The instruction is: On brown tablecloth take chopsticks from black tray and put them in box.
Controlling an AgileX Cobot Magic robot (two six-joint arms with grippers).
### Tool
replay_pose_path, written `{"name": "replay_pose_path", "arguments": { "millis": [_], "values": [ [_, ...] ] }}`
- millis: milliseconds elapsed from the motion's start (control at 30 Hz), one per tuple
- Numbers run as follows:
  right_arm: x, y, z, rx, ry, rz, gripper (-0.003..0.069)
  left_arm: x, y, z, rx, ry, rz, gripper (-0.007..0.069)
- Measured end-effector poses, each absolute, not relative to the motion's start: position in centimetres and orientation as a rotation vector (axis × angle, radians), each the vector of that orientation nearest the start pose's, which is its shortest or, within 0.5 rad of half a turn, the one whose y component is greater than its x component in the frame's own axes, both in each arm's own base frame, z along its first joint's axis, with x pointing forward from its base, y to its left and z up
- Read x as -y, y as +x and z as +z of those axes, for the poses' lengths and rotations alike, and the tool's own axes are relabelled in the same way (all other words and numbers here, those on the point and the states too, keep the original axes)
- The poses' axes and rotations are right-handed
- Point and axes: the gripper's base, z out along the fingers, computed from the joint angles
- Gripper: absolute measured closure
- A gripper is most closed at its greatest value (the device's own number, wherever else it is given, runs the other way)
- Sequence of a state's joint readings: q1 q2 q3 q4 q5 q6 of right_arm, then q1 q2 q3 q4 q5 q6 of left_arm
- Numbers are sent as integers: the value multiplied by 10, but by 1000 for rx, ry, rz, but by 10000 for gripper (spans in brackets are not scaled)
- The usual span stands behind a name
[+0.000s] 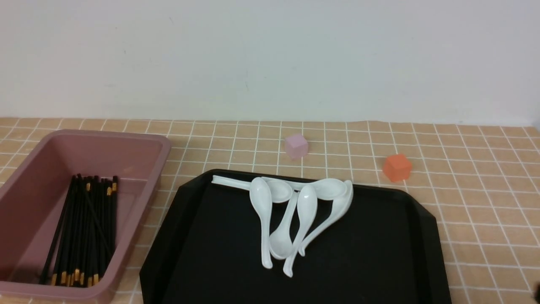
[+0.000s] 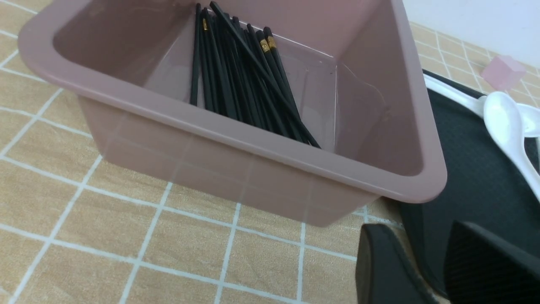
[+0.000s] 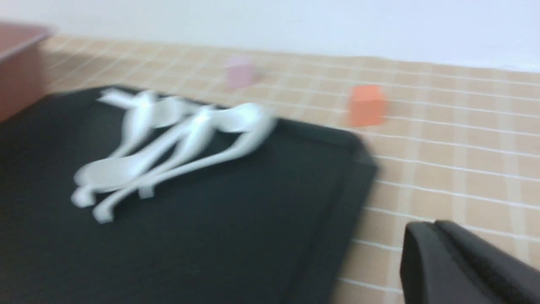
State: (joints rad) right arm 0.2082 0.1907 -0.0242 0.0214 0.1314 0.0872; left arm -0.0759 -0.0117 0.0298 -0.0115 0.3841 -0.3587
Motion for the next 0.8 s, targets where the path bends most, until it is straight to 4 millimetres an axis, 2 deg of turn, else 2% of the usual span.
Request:
{"name": "replay_pose_path", "arguments": {
  "millis": [167,267,800],
  "values": [
    [-5,57,183,-1761,24,138,620,4,52,169,-1877,-274,-308,385],
    [-3,54,175,-1835,53,113,615,4,52,169,-1877,-274,-308,385],
    [-3,53,174,-1863,59,108,597,4,52,169,-1877,-274,-308,385]
  ]
}}
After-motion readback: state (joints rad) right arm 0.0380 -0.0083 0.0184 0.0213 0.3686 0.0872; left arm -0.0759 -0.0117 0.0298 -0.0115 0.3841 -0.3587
